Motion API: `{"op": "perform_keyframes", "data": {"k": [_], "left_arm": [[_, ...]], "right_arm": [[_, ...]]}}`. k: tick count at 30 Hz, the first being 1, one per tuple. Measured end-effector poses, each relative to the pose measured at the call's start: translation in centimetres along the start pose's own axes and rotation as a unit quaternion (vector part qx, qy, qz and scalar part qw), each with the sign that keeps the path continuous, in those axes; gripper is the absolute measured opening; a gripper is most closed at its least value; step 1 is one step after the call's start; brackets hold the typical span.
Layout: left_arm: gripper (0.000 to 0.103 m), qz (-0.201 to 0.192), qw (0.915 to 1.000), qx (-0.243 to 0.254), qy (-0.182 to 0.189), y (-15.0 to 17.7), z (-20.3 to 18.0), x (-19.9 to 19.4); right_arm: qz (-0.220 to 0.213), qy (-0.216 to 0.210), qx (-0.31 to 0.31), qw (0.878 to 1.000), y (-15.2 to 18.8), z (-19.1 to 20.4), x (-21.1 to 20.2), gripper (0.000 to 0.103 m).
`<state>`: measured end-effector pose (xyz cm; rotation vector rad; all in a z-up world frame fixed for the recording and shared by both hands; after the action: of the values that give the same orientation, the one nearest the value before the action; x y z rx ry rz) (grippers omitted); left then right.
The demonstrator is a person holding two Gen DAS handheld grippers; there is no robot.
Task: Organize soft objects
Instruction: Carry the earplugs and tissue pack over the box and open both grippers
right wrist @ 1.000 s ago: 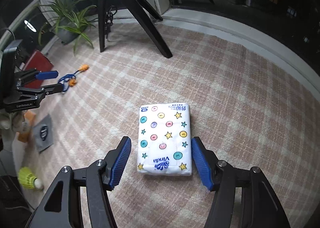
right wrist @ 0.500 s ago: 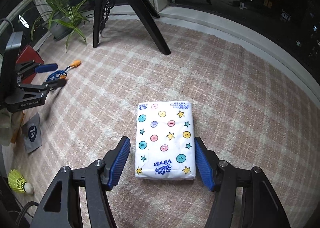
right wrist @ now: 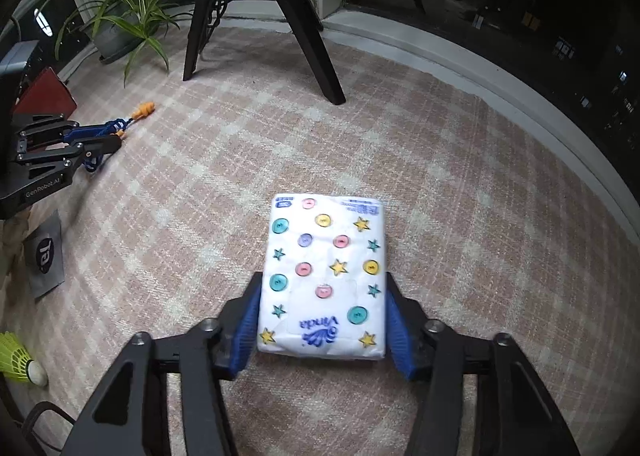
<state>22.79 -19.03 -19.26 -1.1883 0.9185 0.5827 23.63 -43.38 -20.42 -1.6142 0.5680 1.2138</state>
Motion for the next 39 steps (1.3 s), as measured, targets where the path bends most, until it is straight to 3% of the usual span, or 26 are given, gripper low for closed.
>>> {"op": "perform_keyframes", "data": {"k": [5,13,27,34,39], "left_arm": [[0.012,-0.006,0.9988,-0.044,0.019,0.0,1.3,-0.8],[0.012,-0.039,0.9976,-0.051,0.025,-1.0,1.5,-3.9],[0.012,-0.101,0.9909,-0.065,0.06,-1.6,1.9,-11.5],[0.012,-0.131,0.9859,-0.078,0.067,0.0,4.3,-17.0],[0.012,-0.15,0.9837,-0.078,0.06,1.5,6.9,-20.8]], "right_arm": [[-0.001,0.006,-0.001,1.0,0.4,-0.4,-0.3,0.048],[-0.019,-0.004,0.029,0.999,0.8,-1.4,-1.8,0.047],[-0.073,-0.013,0.059,0.995,1.3,-0.3,-10.1,0.047],[-0.107,-0.014,0.042,0.993,0.7,3.2,-15.4,0.047],[-0.126,-0.029,0.017,0.991,-0.9,7.9,-18.3,0.047]]}}
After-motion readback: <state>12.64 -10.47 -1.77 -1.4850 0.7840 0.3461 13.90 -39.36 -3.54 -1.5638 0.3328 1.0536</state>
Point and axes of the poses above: each gripper's, at about its wrist camera, not at the fingertips, and x roughly the way its jaws point, z to its left, y to its underside, the point moved 2 cm from there along x, roughly the way its jaws point, and after that the axes turned 2 degrees about -z, right-handed, at the moved point
